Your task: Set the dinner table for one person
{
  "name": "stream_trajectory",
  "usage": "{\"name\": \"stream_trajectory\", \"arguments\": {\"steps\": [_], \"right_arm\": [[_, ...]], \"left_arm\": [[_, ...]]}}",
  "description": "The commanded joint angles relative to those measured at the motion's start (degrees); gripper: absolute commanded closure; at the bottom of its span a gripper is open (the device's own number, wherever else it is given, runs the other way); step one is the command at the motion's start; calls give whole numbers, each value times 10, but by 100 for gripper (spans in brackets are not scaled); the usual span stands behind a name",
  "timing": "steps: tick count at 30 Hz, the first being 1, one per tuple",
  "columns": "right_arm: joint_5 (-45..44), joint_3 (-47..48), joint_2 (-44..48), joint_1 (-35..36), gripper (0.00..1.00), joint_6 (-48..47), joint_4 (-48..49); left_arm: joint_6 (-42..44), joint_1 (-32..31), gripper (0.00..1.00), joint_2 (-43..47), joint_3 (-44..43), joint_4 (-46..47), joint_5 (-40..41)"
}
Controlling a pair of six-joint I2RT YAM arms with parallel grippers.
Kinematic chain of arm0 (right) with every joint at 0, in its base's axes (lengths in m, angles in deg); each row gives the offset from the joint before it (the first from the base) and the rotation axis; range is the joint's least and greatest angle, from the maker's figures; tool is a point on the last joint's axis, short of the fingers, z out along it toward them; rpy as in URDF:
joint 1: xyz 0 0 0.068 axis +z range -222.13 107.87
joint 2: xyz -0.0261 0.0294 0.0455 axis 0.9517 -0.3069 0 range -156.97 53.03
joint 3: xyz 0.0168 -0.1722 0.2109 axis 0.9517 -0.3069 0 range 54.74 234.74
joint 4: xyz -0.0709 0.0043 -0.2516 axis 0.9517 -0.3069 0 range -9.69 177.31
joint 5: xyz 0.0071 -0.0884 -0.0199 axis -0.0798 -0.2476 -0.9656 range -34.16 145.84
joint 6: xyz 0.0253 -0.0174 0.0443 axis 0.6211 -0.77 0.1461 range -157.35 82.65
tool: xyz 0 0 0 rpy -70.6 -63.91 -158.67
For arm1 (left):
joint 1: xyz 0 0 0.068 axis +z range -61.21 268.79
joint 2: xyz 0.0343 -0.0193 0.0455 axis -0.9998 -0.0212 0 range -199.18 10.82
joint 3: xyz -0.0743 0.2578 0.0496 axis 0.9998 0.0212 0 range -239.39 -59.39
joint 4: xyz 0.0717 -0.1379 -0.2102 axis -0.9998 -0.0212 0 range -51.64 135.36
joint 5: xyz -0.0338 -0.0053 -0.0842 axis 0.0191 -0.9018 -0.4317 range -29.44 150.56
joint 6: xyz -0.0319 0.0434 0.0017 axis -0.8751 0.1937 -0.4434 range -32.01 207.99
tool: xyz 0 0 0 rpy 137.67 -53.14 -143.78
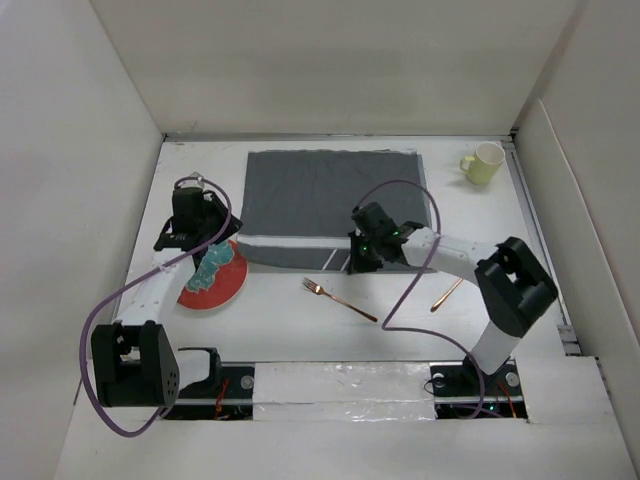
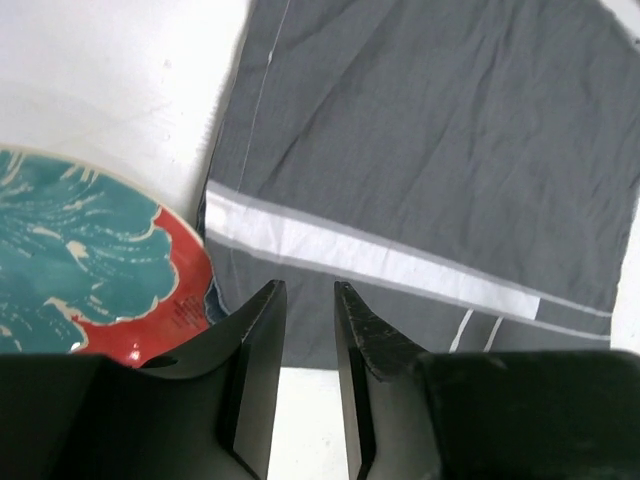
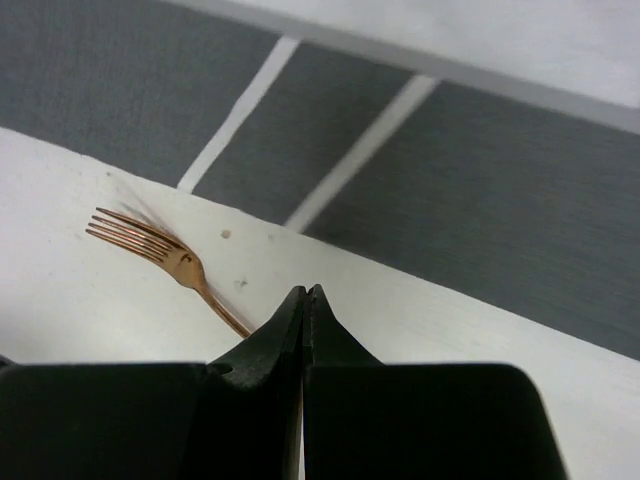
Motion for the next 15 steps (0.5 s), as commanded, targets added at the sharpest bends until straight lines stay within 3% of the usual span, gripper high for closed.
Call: {"name": "stream_trajectory", "arguments": {"steps": [1, 6, 15], "right_arm": [[-34, 34, -29, 38, 100, 5, 13], [-47, 28, -54, 92, 100, 17, 21], [-26, -10, -43, 162, 100, 52, 38]], "left_arm": [[12, 1, 76, 17, -3, -10, -7], [13, 1, 67, 41, 22, -30, 6], [23, 1, 65, 113, 33, -80, 42]]}}
